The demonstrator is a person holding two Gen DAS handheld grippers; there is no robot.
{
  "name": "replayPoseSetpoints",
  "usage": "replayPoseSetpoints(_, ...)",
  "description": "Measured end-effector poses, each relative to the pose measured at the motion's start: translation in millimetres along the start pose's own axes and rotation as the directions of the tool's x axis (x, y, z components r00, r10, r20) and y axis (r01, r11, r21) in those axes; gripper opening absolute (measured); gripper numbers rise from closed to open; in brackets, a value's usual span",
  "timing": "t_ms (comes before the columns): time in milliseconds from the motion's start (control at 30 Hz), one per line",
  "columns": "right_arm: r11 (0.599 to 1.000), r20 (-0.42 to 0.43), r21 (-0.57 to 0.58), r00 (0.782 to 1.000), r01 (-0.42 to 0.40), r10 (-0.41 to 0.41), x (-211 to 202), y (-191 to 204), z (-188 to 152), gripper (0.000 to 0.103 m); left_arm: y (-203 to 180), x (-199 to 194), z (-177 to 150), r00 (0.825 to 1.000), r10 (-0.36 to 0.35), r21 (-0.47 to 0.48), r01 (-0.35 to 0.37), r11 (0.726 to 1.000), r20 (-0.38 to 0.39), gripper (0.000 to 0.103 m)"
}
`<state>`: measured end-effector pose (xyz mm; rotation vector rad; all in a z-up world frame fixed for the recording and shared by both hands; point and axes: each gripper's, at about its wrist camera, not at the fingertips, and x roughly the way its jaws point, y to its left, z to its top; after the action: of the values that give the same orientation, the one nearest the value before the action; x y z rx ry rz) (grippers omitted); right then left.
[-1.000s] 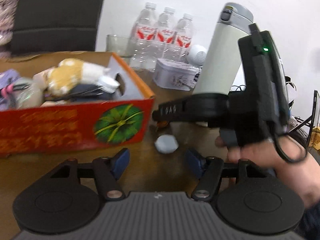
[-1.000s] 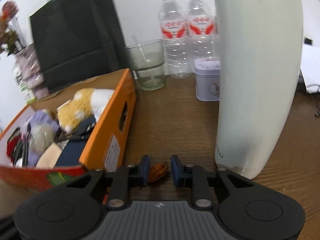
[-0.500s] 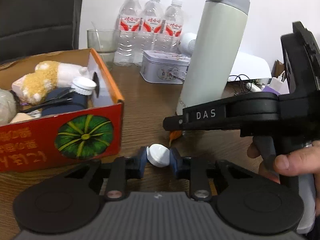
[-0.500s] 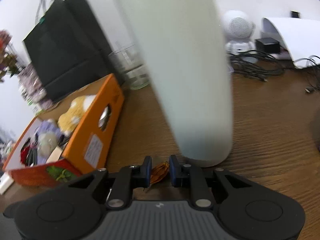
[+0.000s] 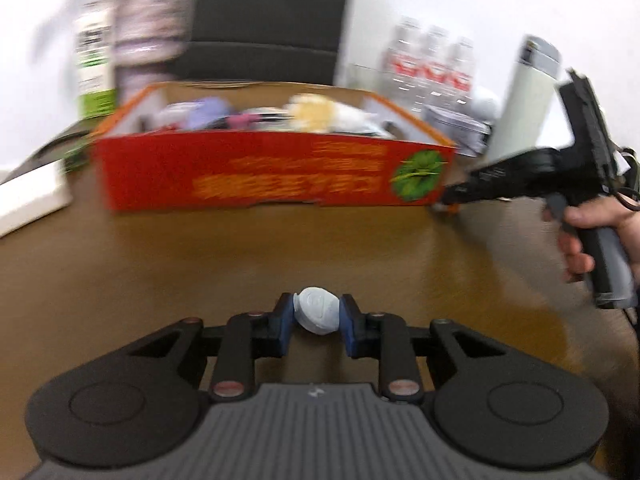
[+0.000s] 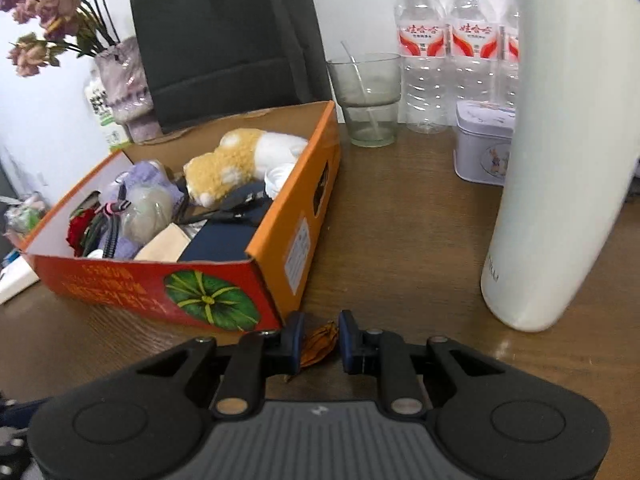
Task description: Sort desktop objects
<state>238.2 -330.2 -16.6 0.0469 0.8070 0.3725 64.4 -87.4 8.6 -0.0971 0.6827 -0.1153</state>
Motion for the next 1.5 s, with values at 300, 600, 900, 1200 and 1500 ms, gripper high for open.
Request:
replayPoseSetpoints(300, 0.999, 0.022, -0.028, 0.999, 0.028, -0.027, -60.2, 73.8, -73.7, 0.017, 41.7, -61.7, -36.8, 1.000, 0.006, -0.014, -0.005, 1.000, 0.012, 0.025)
replayPoseSetpoints(600, 0.968, -0.023, -0.204, 0.989, -0.147, 0.145, -108.9, 195.4, -149.8, 0.011, 47.3, -101.8, -63.1, 0.998, -0.039, 0.009, 0.038, 0.999, 0.048, 0.025)
replayPoseSetpoints(900, 0.983, 0.120, -0.152, 0.985, -0.105, 0.124, -178.5, 190.6, -178.0, 0.013, 50.6, -132.1, -83.8, 0.997, -0.035, -0.009, 0.036, 0.999, 0.071, 0.025)
replayPoseSetpoints(1200, 0.997, 0.134, 0.062, 0.989, 0.051, -0.058, -177.0, 127.2, -170.9, 0.064, 40.8, -129.6, -89.4, 0.998, -0.010, 0.057, 0.006, 0.998, 0.070, 0.037)
replayPoseSetpoints(1500, 1.000, 0.152, -0.028, 0.988, 0.009, -0.005, -172.2, 183.3, -201.9, 0.055, 37.9, -125.8, -92.0, 0.999, -0.025, 0.081, 0.022, 0.997, 0.039, 0.068)
